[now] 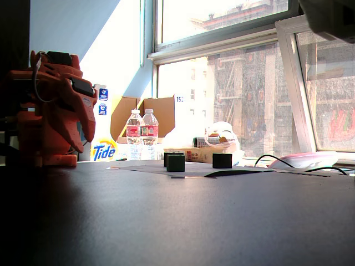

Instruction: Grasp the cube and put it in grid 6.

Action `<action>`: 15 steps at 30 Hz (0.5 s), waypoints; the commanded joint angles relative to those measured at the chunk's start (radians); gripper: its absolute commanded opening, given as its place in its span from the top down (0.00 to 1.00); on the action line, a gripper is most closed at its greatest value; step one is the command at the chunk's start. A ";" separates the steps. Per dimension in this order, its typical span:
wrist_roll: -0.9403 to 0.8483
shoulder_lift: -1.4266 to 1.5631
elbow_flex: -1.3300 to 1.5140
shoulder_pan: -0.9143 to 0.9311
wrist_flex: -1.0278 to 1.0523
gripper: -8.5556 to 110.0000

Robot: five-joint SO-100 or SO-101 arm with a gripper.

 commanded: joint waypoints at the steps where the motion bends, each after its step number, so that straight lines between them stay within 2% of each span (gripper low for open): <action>1: -0.011 0.008 0.069 -0.003 0.005 0.84; 15: -0.011 0.008 0.069 -0.002 0.005 0.85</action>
